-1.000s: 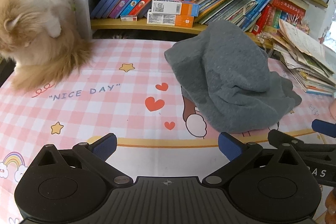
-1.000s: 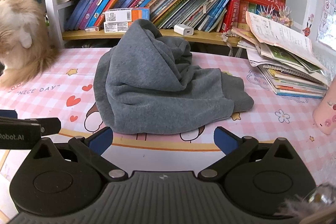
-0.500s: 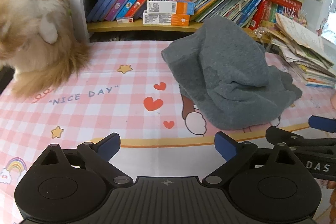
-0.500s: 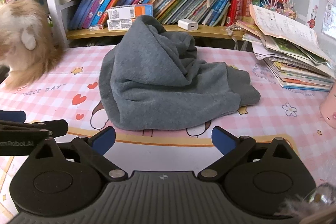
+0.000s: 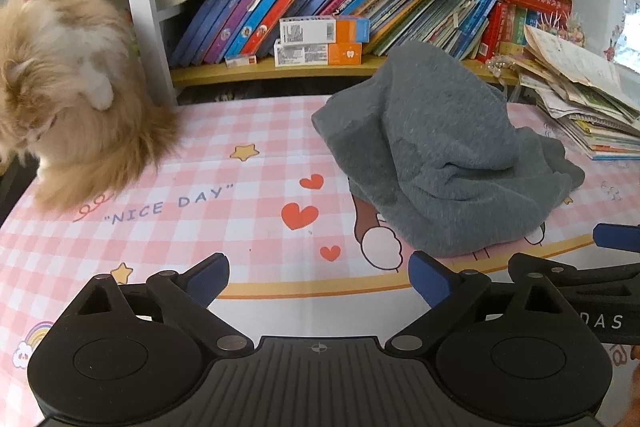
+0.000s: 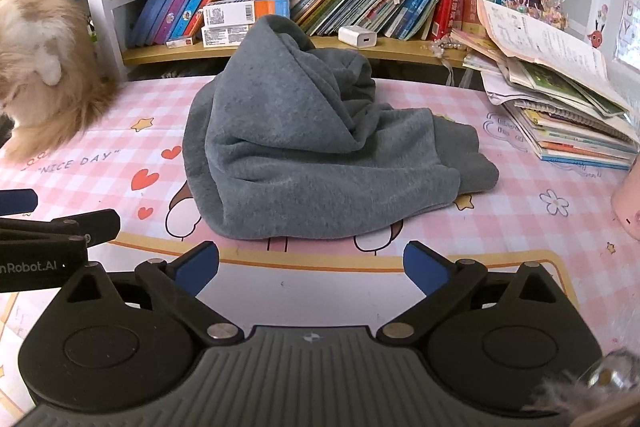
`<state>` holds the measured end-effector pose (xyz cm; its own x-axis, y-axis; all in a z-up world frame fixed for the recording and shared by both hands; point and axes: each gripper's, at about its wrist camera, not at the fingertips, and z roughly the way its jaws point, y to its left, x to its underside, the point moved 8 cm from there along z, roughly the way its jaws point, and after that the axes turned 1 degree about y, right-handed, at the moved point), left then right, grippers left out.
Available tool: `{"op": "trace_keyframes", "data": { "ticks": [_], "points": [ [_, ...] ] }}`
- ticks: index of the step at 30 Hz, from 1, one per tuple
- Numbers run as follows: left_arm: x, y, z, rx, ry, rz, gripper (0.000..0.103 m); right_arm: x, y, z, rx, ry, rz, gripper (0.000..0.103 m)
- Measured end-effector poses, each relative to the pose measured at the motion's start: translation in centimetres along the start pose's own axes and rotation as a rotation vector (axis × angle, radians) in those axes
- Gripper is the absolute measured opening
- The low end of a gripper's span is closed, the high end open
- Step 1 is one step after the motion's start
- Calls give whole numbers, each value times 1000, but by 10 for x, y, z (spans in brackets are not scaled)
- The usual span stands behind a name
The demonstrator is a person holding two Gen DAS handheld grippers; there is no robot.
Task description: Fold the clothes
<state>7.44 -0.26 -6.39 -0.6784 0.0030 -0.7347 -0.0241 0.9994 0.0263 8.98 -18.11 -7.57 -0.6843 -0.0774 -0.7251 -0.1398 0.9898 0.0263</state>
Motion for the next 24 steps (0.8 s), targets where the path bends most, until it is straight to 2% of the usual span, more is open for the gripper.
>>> {"op": "trace_keyframes", "data": {
  "ticks": [11, 15, 18, 24],
  "points": [
    [1, -9, 2, -6, 6, 16, 98, 2, -7, 3, -6, 11, 0, 99],
    [6, -15, 6, 13, 30, 23, 98, 7, -9, 8, -8, 30, -9, 94],
    [9, -20, 9, 29, 48, 38, 98, 12, -8, 13, -20, 50, -35, 87],
    [4, -12, 12, 54, 56, -59, 98, 0, -7, 23, -62, 29, -126, 85]
  ]
}}
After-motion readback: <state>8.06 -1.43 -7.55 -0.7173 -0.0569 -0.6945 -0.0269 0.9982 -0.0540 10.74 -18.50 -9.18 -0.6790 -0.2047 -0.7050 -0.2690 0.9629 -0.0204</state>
